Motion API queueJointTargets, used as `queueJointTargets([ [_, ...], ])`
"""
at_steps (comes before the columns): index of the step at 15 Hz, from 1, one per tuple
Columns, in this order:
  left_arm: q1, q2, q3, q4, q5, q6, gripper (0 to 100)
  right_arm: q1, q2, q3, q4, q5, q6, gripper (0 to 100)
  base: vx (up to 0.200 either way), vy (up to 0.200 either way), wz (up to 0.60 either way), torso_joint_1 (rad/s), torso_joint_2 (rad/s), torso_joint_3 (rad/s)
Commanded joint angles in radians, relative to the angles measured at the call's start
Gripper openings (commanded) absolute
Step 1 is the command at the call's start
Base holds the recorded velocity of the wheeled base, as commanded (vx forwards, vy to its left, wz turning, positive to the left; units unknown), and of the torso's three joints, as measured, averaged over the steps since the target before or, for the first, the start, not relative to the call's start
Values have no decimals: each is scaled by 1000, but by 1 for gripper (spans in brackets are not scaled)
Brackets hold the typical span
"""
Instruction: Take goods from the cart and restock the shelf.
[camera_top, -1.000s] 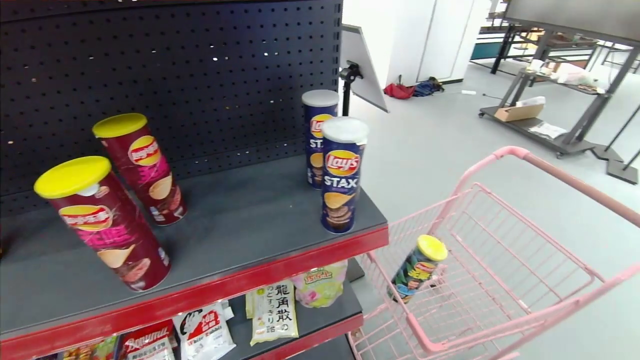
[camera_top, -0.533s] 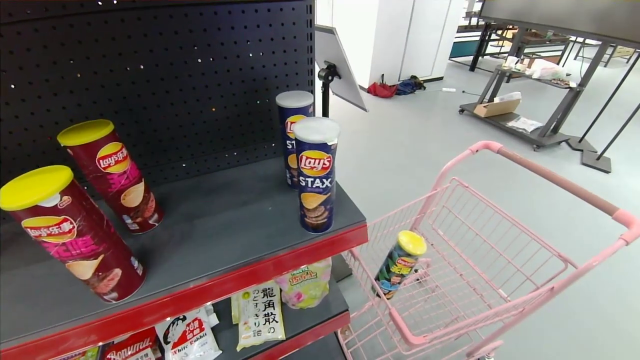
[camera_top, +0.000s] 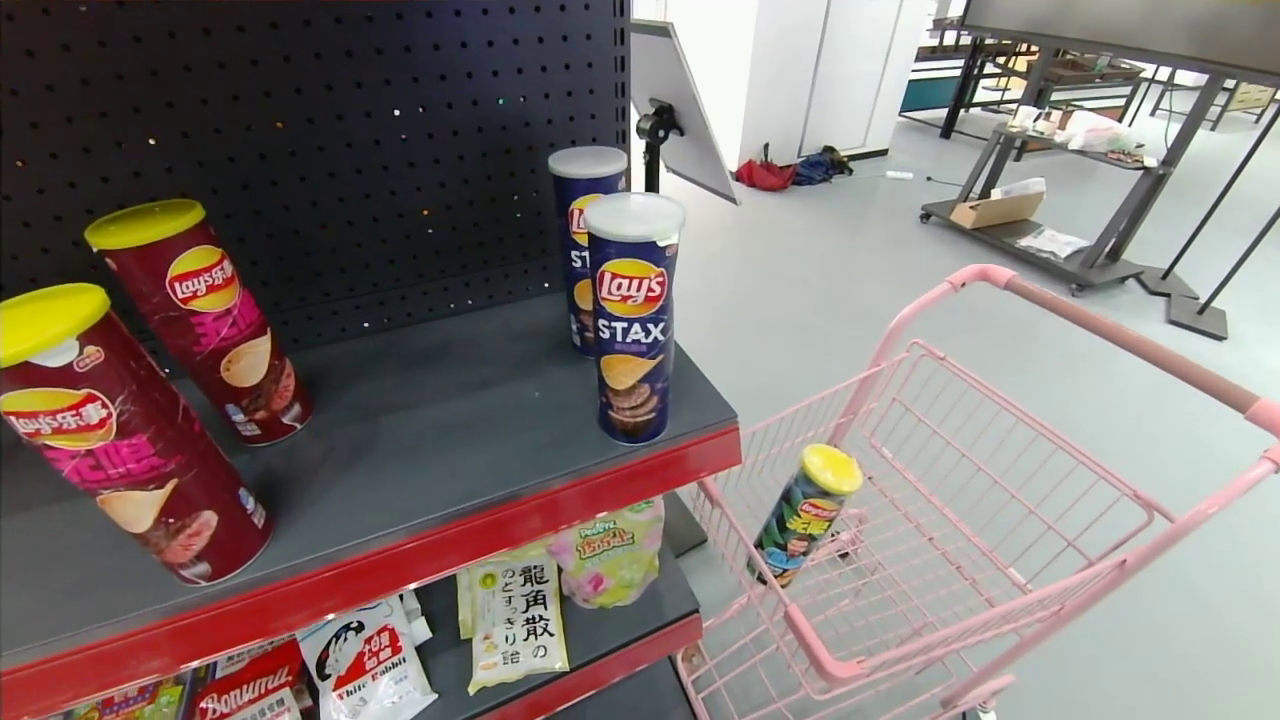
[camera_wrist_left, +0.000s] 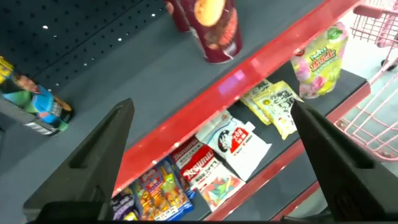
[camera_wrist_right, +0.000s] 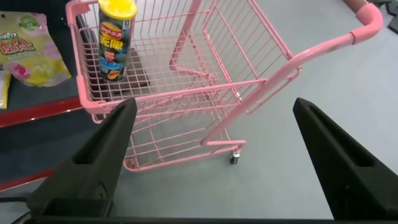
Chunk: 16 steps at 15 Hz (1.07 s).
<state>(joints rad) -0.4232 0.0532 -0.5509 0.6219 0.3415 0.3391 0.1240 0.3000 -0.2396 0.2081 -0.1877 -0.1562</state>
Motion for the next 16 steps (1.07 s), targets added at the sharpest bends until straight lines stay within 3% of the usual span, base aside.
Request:
queueJointTargets([
  [1, 0, -29, 14, -1, -1, 0, 100, 0, -21, 14, 1, 1, 0, 100, 0, 0, 0, -129, 369, 232],
  [11, 1, -33, 19, -4, -12, 0, 100, 2, -41, 52, 1, 1, 1, 100, 0, 0, 0, -164, 457, 289],
  [13, 0, -33, 20, -5, -12, 0, 100, 5, 53, 49, -38, 4, 27, 100, 0, 0, 0, -46, 146, 95],
  [16, 0, -32, 39, -8, -13, -9, 100, 88, 418, 45, -423, 100, 122, 100, 0, 0, 0, -9, 19, 12],
])
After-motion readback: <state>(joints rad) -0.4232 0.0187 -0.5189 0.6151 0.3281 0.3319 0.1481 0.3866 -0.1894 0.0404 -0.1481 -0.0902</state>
